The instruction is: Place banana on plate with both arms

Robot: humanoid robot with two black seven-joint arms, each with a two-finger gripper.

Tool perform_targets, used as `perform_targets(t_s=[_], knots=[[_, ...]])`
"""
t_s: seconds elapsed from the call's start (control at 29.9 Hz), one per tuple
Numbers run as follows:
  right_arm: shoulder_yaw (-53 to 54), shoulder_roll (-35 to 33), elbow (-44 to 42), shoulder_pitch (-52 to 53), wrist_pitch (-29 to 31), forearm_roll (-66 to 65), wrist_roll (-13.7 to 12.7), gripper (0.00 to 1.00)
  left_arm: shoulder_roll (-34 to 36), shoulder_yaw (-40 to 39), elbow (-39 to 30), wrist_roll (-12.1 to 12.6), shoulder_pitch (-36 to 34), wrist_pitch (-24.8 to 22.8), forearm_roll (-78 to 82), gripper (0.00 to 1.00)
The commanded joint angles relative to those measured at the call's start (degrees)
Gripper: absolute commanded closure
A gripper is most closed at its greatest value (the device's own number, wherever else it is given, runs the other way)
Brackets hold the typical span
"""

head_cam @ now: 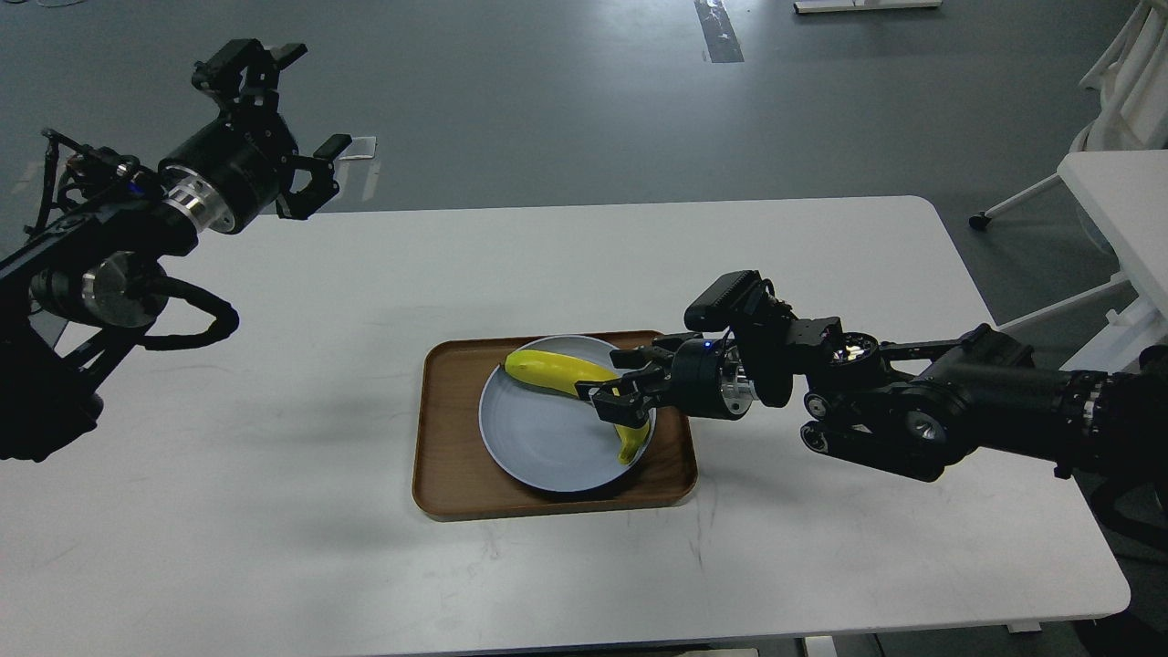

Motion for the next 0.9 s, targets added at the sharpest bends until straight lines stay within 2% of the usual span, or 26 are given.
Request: perform_targets(t_s=[0.0, 0.2, 0.33, 0.53, 0.6, 0.77, 0.8, 0.83, 0.87], knots=[[0.01, -0.38, 0.08, 0.19, -0.02, 0.22, 0.0, 0.0, -0.09, 0.0, -0.09, 0.09, 0.0, -0.05, 0.0, 0.02], [5.18, -3.02, -0.01, 0.89, -0.19, 3.72, -0.53, 0.0, -0.09, 0.0, -0.09, 0.09, 0.0, -0.05, 0.0, 0.02], [13.17, -4.16, -0.36, -0.16, -0.54, 19.77, -0.44, 0.0, -0.88, -0.26, 0.0, 0.0, 0.09, -0.05, 0.0, 0.02], [20.74, -4.25, -0.63, -1.39, -0.28, 32.01, -0.97, 0.0, -4.05, -0.79, 0.0, 0.0, 1.14, 0.21, -0.71, 0.02], [25.48, -4.25, -0.54, -2.88, 0.51, 41.3, -2.28, 0.0, -5.54, -1.4, 0.09, -0.09, 1.14, 0.65, -0.88, 0.02], [32.59, -4.77, -1.06, -3.24, 4.71, 51.78, -2.9, 0.0, -6.77, -2.63, 0.79, -0.09, 1.58, 0.74, -0.71, 0.02], [35.4, -5.13, -1.24, -3.5, 6.73, 56.16, -4.21, 0.0, -7.21, -2.63, 0.88, -0.09, 1.93, 0.91, -0.71, 0.02], [35.43, -5.13, -1.24, -3.5, 6.75, 56.2, -4.22, 0.0, -7.21, -2.63, 0.88, -0.09, 1.93, 0.91, -0.71, 0.02], [37.95, -5.04, -1.42, -3.68, 7.45, 61.42, -6.4, 0.0, -7.82, -2.63, 1.05, -0.17, 2.11, 1.78, -0.71, 0.02]])
